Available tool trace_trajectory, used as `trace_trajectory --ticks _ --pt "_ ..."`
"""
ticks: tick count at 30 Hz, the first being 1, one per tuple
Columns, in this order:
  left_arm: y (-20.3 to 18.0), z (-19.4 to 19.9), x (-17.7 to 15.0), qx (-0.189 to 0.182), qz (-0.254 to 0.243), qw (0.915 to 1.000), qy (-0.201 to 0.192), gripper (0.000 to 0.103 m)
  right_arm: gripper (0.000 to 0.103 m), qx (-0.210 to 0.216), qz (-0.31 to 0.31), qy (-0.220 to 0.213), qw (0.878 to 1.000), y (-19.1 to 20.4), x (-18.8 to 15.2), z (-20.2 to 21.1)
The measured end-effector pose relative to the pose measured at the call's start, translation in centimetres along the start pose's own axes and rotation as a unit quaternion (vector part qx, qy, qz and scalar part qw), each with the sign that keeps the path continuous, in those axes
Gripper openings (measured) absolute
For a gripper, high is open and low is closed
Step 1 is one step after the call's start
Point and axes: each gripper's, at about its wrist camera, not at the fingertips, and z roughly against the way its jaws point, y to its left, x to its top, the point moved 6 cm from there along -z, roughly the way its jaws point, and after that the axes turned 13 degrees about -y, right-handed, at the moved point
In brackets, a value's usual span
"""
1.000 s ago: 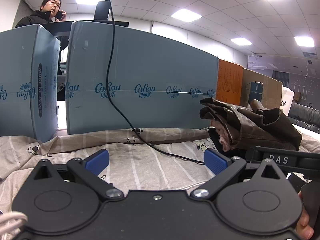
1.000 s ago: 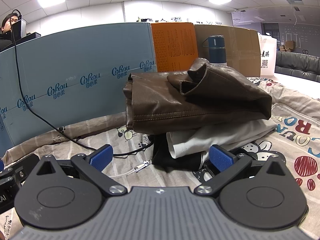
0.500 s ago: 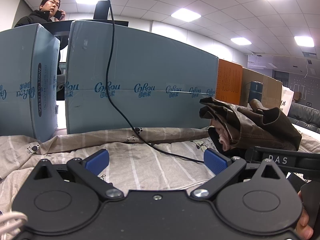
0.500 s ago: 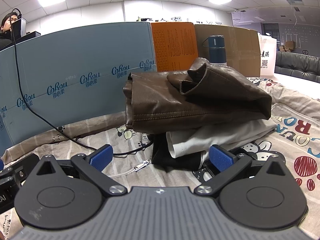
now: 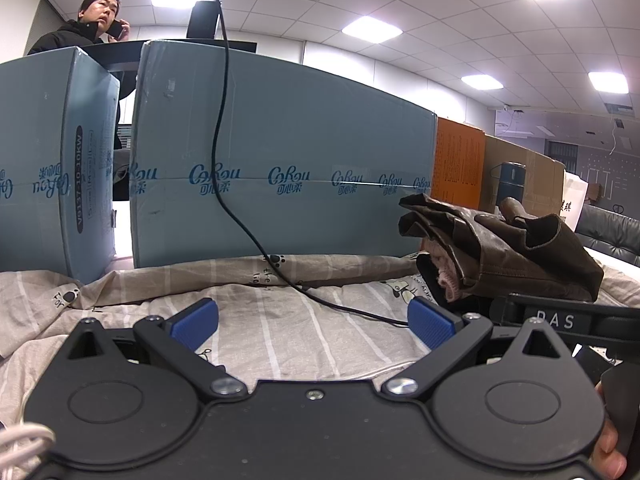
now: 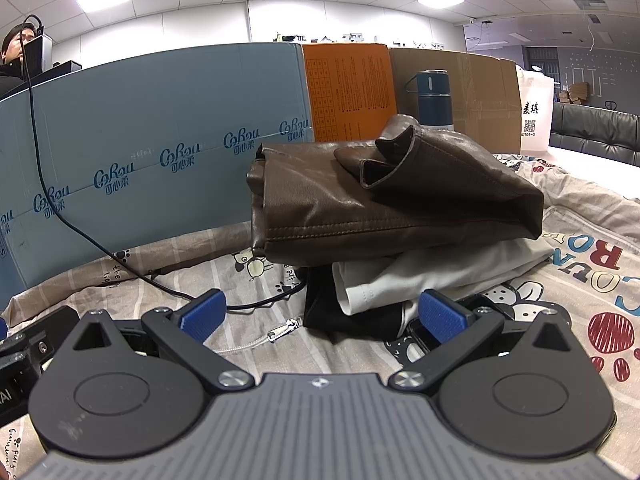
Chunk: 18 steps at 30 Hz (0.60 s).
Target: Fold clothes
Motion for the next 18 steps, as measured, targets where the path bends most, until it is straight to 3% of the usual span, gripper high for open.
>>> trace_trajectory --ticks 18 --pt "-0.09 -0.04 -0.03 -0.001 0.0 1.0 0.001 0.103 0.103 0.0 0.002 0.003 1.0 0.0 -0.1 -0.05"
